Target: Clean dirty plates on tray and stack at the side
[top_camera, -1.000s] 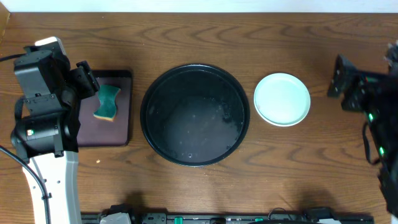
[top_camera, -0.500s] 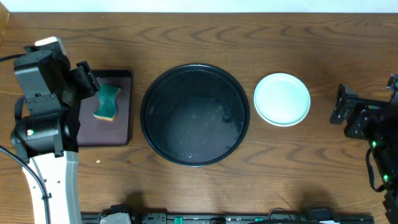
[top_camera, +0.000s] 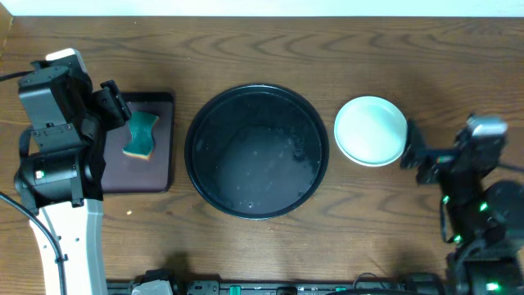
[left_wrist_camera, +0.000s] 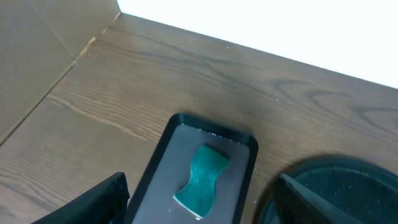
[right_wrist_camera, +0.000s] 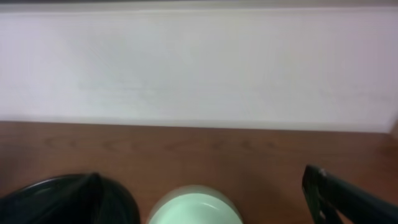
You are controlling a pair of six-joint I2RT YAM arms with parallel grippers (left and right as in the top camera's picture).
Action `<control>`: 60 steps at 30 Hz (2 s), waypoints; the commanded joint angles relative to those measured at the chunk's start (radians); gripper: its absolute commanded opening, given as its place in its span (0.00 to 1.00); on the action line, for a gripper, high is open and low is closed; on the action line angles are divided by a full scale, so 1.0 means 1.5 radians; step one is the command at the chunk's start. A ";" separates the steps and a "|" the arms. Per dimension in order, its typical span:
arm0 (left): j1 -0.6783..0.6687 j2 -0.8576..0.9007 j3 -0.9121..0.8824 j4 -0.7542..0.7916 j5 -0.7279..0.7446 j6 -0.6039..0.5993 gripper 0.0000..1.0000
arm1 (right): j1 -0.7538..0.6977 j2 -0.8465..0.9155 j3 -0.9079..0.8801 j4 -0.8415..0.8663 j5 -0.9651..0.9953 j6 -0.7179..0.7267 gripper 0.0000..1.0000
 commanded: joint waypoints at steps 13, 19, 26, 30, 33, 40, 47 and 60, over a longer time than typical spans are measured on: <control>0.002 -0.003 0.002 0.001 -0.005 -0.011 0.75 | -0.012 -0.299 -0.422 0.200 -0.047 0.026 0.99; 0.002 -0.003 0.002 0.001 -0.005 -0.011 0.75 | -0.012 -0.347 -0.473 0.202 -0.047 0.050 0.99; 0.002 -0.003 0.002 0.001 -0.005 -0.011 0.75 | -0.009 -0.373 -0.476 0.176 -0.047 0.053 0.99; 0.002 -0.003 0.002 0.001 -0.005 -0.011 0.75 | -0.004 -0.376 -0.477 0.143 -0.047 0.054 0.99; 0.002 -0.003 0.002 0.001 -0.005 -0.011 0.75 | 0.005 -0.376 -0.477 0.130 -0.047 0.053 0.99; 0.002 -0.003 0.002 0.001 -0.005 -0.011 0.75 | 0.009 -0.376 -0.476 0.131 -0.047 0.053 0.99; 0.002 -0.003 0.002 0.001 -0.005 -0.011 0.75 | 0.009 -0.376 -0.476 0.131 -0.047 0.053 0.99; 0.002 -0.003 0.002 0.001 -0.005 -0.011 0.75 | 0.009 -0.376 -0.476 0.131 -0.047 0.053 0.99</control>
